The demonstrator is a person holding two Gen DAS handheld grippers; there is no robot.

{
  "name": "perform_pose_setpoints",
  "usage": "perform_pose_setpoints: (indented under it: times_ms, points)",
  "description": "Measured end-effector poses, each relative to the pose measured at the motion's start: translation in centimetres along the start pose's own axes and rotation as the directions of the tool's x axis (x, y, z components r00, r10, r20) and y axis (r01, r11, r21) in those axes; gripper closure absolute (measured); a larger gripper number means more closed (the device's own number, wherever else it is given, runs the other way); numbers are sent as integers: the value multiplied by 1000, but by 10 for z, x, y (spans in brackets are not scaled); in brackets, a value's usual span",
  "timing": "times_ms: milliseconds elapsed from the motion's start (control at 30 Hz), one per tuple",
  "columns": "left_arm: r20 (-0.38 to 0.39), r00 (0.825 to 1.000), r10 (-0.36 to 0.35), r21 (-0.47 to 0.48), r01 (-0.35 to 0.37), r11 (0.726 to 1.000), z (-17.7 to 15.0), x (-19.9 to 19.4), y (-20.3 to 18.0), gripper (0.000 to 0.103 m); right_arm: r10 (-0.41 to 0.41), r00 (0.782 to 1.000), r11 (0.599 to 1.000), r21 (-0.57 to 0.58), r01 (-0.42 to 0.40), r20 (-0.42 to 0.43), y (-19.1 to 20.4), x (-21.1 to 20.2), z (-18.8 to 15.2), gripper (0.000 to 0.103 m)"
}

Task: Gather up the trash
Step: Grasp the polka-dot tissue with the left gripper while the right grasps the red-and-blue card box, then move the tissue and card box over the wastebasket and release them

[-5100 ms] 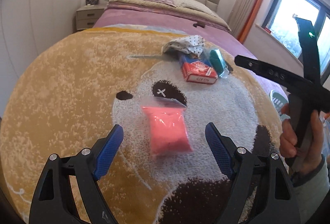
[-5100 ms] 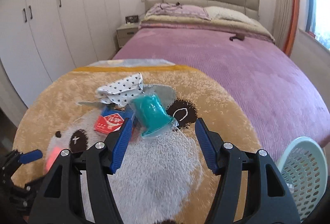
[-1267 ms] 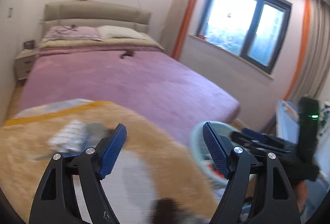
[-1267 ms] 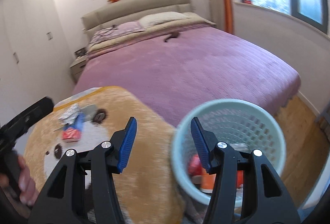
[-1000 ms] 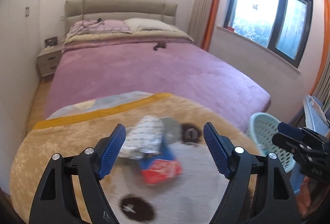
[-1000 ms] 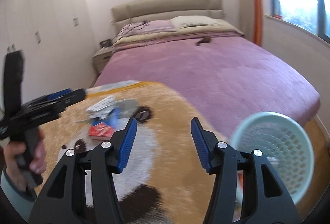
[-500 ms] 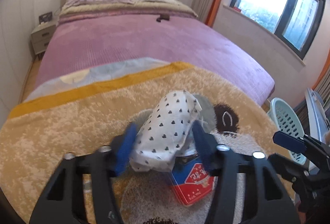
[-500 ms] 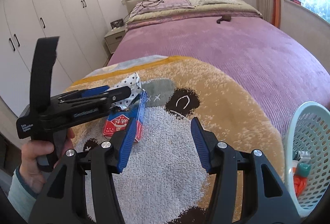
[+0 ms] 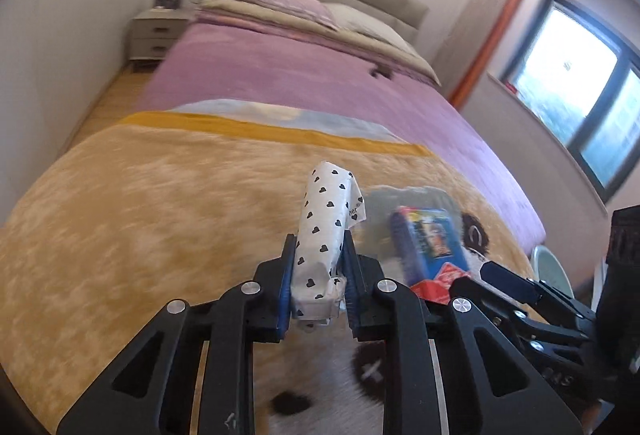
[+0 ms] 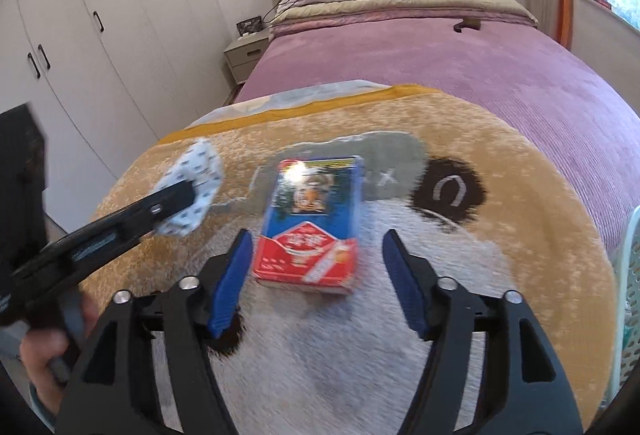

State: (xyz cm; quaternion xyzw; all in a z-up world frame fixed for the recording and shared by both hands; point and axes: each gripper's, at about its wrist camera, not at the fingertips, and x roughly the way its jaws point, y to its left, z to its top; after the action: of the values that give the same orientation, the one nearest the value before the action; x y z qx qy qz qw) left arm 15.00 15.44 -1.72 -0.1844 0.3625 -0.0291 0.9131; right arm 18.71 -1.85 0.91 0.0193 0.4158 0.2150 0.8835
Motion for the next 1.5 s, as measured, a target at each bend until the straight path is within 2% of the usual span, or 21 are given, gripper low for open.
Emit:
perform_pose_setpoints:
  times_ms: [100,200,267,367,400,533,700,900,1033,1133,1333,1500]
  points:
    - [44,999,15,-26,-14,1000,-3,-11,10,83,-19,1000,1000,-19,19,-12,10,9,0,29]
    - [46,999,5,-44,-3,999,-4,-10,14,83,-93,995,994,-60,91,-24,19,17,1,29]
    - [37,999,5,-41,-4,999,-6,-8,14,83,-99,994,994,-60,96,-40,19,21,0,29]
    - [50,999,15,-12,-14,1000,-5,-10,6,83,-110,993,993,-43,108,-50,14,23,0,44]
    - [50,999,14,-7,-14,1000,-5,-9,4,83,-105,993,994,-34,103,-48,13,22,0,45]
    - [38,999,-6,19,6,1000,-7,-10,-12,83,-89,996,996,-11,89,-1,6,5,-3,45]
    - [14,997,-74,53,73,996,-18,-16,-44,83,-87,995,995,45,85,43,-12,-27,-9,46]
    - [10,988,-156,108,154,982,-28,-27,-101,83,-117,987,987,127,102,112,-52,-80,-12,46]
    - [1,977,-213,179,210,961,-31,-33,-151,83,-182,969,971,182,152,164,-87,-119,-22,46]
    - [-14,962,-272,230,268,936,-37,-34,-194,83,-245,951,954,222,202,189,-116,-145,-33,46]
    - [-61,938,-340,310,342,887,-52,-22,-269,83,-365,906,897,344,279,215,-182,-192,-55,46]
    - [-119,923,-366,377,383,843,-72,-2,-327,83,-420,893,822,485,298,163,-251,-210,-76,45]
